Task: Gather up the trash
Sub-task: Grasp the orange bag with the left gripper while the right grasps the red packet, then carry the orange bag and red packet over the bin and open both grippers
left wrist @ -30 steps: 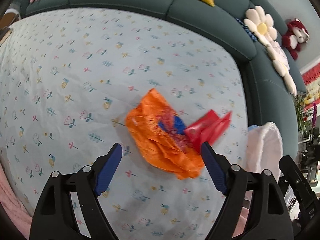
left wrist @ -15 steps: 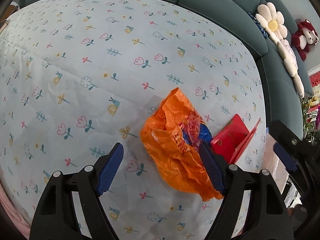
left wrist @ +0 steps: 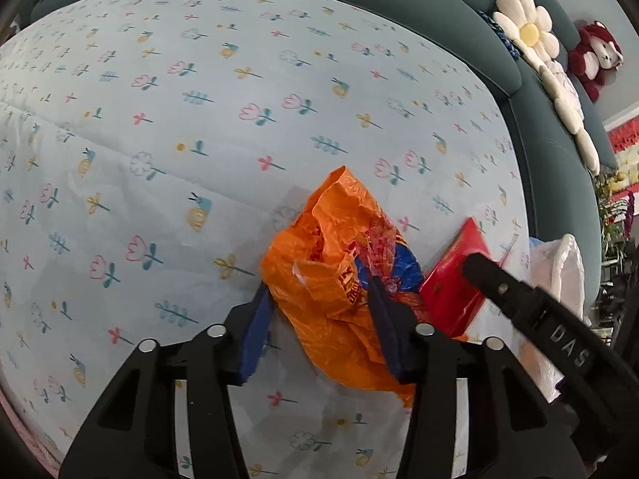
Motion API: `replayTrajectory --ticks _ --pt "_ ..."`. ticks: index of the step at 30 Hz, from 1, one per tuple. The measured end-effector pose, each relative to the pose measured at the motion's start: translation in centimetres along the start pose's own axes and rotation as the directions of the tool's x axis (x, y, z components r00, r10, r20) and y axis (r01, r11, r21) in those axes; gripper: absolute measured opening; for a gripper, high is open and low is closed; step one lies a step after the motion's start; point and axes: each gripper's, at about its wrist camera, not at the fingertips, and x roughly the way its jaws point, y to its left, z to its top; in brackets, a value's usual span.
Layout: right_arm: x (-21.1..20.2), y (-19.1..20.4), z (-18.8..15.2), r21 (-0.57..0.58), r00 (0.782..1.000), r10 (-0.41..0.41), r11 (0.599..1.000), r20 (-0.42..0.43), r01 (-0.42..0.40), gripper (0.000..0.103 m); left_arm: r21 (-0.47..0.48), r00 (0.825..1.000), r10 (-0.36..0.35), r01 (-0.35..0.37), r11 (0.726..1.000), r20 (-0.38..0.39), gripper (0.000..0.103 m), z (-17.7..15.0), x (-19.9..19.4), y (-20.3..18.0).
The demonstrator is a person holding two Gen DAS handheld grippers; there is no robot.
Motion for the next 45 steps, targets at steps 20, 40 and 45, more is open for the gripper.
replayTrajectory --ticks 20,40,45 --pt "-7.1 -4.8 -2.4 -0.020 0.995 0.021 1.000 0.094 -0.019 0.001 0.071 0.998 -0.053 0.050 0.996 0.034 0.013 -3.0 -3.6 -4.9" --pt "-18.6 -14.3 -1.2 0.057 0.939 -0.050 0.998 0.339 0.032 0.001 0.327 0.984 -0.130 0.083 0.941 0.125 0.013 -4.7 -8.9 -19.0" --pt "-19.9 -17.3 -1.2 0.100 0.929 -0.077 0.994 0.362 0.043 0.001 0.380 0.984 -0.142 0.091 0.920 0.108 0.013 -5.5 -8.5 -22.3"
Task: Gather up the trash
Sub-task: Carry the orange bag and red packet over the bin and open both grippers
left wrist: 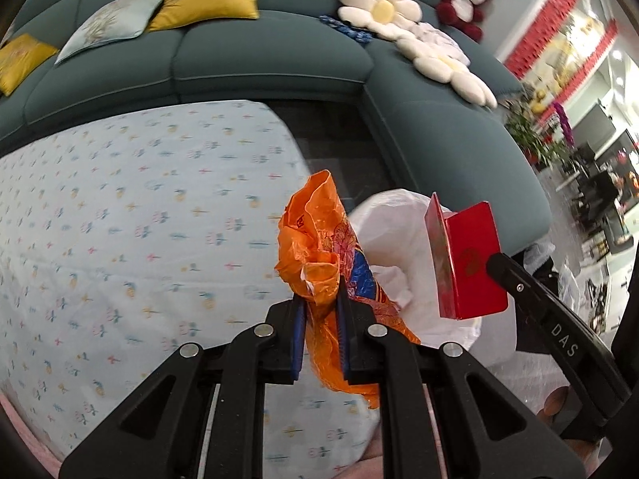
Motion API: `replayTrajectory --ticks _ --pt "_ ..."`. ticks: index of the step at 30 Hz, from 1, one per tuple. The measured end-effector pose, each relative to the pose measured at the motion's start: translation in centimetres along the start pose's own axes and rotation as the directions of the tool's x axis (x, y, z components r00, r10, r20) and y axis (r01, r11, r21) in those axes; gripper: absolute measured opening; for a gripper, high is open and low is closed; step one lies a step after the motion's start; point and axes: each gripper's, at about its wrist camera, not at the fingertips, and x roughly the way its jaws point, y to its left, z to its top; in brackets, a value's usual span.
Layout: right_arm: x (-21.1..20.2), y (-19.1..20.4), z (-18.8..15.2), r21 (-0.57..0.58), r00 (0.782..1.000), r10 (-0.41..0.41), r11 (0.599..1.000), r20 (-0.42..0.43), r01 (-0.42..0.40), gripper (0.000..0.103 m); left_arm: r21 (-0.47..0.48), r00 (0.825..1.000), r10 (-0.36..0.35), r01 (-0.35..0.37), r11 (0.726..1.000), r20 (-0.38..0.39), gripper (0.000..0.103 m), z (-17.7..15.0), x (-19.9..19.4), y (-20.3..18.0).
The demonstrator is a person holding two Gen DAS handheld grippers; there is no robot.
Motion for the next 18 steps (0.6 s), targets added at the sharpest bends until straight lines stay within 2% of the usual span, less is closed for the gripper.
replayTrajectory --ticks 8,11,13,14,15,18 --pt "-0.4 -3.9 0.2 0.053 1.000 -0.027 0.998 0.010 0.027 0.001 0.068 0.999 -0.034 0.035 0.997 -0.015 0.014 0.3 1.2 -4.2" --pt "-0.3 -5.0 0.2 0.068 1.000 -0.024 0.997 0.010 0.023 0.004 0.069 0.999 -0.037 0.039 0.997 -0.018 0.018 0.4 1.5 -4.9" --pt "-0.2 -5.4 0.3 0.082 1.000 -0.028 0.996 0.014 0.026 0.007 0.047 0.999 -0.037 0.039 0.998 -0.026 0.041 0.5 1.7 -4.9" --pt "-0.1 -5.7 0.3 0.092 1.000 -0.025 0.995 0.009 0.024 0.010 0.041 0.999 -0.035 0.036 0.999 -0.023 0.047 0.4 1.6 -5.0" --pt "-0.1 -5.8 0.3 0.098 1.000 -0.025 0.995 0.009 0.024 0.011 0.038 1.000 -0.028 0.028 0.999 -0.011 0.052 0.4 1.5 -5.0" --pt "-0.1 -6.0 0.3 0.105 1.000 -0.027 0.994 0.012 0.025 0.017 0.049 1.000 -0.021 0.022 0.999 -0.014 0.052 0.3 1.5 -5.2"
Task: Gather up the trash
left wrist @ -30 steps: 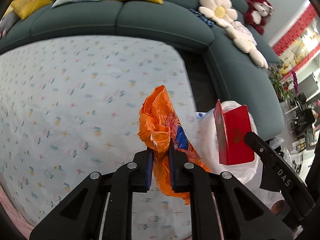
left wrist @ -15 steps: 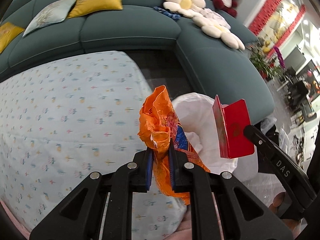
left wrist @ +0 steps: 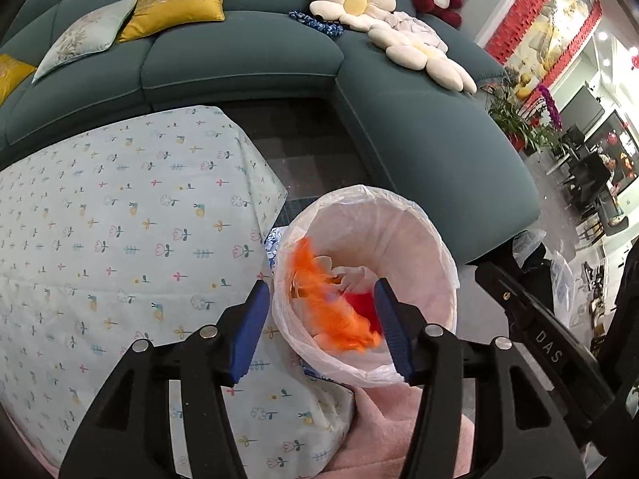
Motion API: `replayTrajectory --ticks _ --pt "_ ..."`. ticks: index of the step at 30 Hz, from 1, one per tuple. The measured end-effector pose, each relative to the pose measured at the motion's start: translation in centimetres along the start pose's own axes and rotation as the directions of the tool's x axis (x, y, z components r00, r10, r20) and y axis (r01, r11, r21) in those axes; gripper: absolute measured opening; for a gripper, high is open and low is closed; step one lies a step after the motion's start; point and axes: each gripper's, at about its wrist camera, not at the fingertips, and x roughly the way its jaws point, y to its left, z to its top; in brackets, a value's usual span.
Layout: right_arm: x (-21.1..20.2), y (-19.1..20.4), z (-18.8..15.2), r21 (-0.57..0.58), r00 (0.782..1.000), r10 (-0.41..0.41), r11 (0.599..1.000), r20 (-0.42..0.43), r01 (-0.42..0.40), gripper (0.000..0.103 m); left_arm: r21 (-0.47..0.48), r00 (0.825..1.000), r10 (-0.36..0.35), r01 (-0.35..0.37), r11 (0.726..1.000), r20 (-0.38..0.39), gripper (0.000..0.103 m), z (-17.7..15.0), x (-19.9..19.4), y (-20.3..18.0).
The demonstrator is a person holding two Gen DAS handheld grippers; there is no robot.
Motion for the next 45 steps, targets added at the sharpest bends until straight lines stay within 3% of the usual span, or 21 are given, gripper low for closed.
replayTrajectory --ticks 8,18,23,32,37,45 --pt "-0.6 0.7 -0.1 -0.035 1.000 -0.002 0.999 0.010 0.002 0.032 -0.003 1.000 0.028 -0.028 1.000 0.002 0.053 -0.4 -0.1 0.4" --pt "-1.3 2.5 -0.4 -0.113 1.000 -0.013 0.993 0.014 0.015 0.040 0.008 0.997 0.068 -0.068 0.998 0.027 0.053 -0.5 -1.1 1.3" --pt "-1.7 3.6 -0.9 -0.171 1.000 -0.026 0.985 0.016 0.028 0.042 0.028 0.993 0.105 -0.107 0.994 0.048 0.059 -0.9 -1.7 1.4" --pt "-2.9 4.8 -2.1 -0.247 0.998 -0.049 0.967 0.031 0.055 0.056 0.060 0.987 0.154 -0.157 0.986 0.054 0.061 -2.2 -2.1 2.2" --pt "-3.3 4.9 -2.7 -0.258 0.998 -0.047 0.965 0.034 0.054 0.065 0.058 0.984 0.173 -0.175 0.983 0.052 0.067 -3.1 -2.4 2.8" --pt "-2.9 5.1 -3.5 -0.266 0.998 -0.053 0.962 0.018 0.055 0.067 0.059 0.979 0.199 -0.202 0.978 0.045 0.071 -4.4 -2.4 3.6"
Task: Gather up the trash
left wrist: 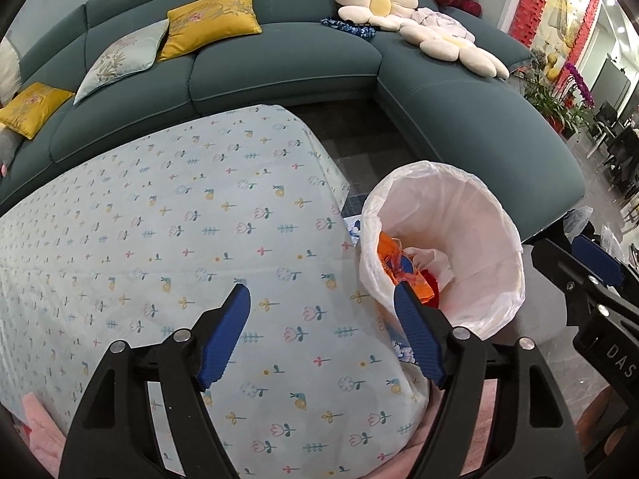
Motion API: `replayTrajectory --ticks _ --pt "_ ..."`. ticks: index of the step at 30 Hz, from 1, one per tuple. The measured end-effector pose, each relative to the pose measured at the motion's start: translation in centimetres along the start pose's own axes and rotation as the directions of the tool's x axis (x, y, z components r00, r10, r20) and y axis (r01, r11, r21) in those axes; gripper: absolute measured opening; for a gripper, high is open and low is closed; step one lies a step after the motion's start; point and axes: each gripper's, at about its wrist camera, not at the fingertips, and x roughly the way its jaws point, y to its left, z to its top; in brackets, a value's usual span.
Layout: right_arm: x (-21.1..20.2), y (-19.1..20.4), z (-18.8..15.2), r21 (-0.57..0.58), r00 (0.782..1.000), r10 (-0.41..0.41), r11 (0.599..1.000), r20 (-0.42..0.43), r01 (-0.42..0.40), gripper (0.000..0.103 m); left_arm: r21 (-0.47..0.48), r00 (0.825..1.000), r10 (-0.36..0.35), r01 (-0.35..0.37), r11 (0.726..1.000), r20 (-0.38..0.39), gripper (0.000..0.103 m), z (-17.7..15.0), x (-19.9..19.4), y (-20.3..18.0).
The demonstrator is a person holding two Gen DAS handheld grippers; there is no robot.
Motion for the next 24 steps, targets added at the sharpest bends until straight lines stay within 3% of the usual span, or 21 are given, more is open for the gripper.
replayTrajectory --ticks 5,7,16,18,24 --pt "0.0 0.1 -0.3 -0.004 1.000 -0.001 1.000 0.004 0.001 0.073 -0.009 1.000 0.010 -0.010 1.000 -0.006 0.072 -0.6 0.1 0.3" --pt "0.0 0.1 -0.4 -0.004 1.000 0.001 1.000 0.001 -0.001 0.078 -0.011 1.000 0.015 -0.015 1.000 -0.006 0.078 -0.8 0.1 0.3" --pt "0.7 0.6 -1.4 -0.037 1.000 0.004 0.999 -0.022 -0.005 0.086 -0.006 0.999 0.045 -0.045 0.999 0.009 0.087 -1.6 0.1 0.3" --pt "0.9 0.6 -1.6 -0.041 0.999 0.005 0.999 -0.032 -0.006 0.096 -0.008 0.999 0.051 -0.051 0.999 0.010 0.088 -1.7 0.1 0.4" --pt "1.2 0.2 -2.4 -0.043 0.999 -0.012 0.999 -0.047 0.010 0.096 -0.013 0.998 0.069 -0.069 0.998 0.008 0.090 -2.0 0.3 0.4"
